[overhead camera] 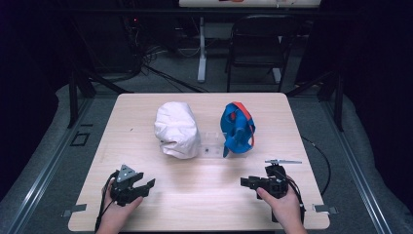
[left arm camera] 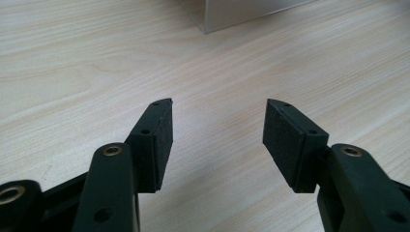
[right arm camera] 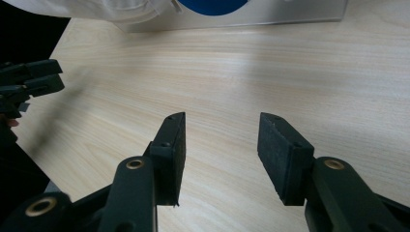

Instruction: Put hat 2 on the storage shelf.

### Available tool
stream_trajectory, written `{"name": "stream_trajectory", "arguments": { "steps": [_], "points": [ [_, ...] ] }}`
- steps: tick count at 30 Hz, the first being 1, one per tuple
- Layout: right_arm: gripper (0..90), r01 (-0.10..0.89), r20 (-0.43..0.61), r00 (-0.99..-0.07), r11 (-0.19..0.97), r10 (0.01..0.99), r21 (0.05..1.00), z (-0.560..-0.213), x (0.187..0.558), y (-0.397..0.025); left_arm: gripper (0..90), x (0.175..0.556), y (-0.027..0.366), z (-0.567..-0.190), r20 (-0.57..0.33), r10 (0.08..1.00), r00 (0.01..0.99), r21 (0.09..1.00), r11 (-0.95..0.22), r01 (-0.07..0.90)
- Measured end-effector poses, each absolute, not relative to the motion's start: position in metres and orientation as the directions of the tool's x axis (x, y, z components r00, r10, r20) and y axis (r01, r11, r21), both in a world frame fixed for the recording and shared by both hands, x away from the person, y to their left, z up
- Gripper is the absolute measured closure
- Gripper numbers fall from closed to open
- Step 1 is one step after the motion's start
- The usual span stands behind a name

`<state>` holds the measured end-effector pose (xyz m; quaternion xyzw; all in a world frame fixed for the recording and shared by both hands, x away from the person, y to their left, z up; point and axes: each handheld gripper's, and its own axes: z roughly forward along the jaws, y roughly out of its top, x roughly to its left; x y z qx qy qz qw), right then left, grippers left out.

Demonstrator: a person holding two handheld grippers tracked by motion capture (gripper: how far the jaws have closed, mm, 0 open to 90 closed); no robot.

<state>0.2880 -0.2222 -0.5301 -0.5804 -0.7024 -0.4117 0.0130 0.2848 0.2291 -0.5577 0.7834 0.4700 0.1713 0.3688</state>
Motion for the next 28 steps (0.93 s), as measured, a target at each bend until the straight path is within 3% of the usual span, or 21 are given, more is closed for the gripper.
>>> {"name": "stream_trajectory", "arguments": {
  "steps": [16, 21, 28],
  "points": [
    [54.3, 0.783, 0.493, -0.373, -0.019, 0.786, 0.622, -0.549, 0.279, -0.225, 44.6, 0.283, 0.224, -0.559, -0.068, 0.854, 0.515, 0.746, -0.300, 0.595],
    [54.3, 0.791, 0.532, -0.350, -0.061, 0.771, 0.609, -0.553, 0.282, -0.230, 44.7, 0.282, 0.222, -0.559, -0.068, 0.851, 0.521, 0.748, -0.302, 0.591],
    [51.0, 0.766, 0.494, -0.335, -0.073, 0.802, 0.638, -0.555, 0.283, -0.235, 44.7, 0.277, 0.213, -0.554, -0.055, 0.834, 0.549, 0.773, -0.312, 0.552]
  ]
}}
